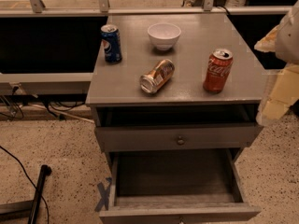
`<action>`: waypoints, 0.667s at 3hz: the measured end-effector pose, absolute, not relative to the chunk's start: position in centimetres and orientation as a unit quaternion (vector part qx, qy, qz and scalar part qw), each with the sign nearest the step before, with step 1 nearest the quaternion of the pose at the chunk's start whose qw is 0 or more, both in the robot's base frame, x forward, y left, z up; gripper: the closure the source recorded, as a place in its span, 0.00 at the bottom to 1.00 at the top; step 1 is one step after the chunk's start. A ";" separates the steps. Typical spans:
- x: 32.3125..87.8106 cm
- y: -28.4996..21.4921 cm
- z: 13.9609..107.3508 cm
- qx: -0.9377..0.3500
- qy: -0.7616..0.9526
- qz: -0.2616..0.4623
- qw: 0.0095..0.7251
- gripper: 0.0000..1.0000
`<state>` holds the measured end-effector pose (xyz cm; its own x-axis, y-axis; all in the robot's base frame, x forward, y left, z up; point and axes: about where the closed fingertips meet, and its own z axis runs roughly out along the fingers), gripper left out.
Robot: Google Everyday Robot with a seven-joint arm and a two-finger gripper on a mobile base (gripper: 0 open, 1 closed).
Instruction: Place coke can into middle drawer
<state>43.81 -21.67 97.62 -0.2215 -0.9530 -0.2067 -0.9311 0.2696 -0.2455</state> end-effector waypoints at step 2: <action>44.3 -21.3 97.6 -0.604 0.779 -0.023 0.169 0.00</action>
Offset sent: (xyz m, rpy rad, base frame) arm 0.0106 0.0064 -0.0054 0.0710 0.0197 0.0182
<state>44.27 -21.33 97.63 -0.2143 -0.9479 -0.2356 -0.9326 0.2703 -0.2392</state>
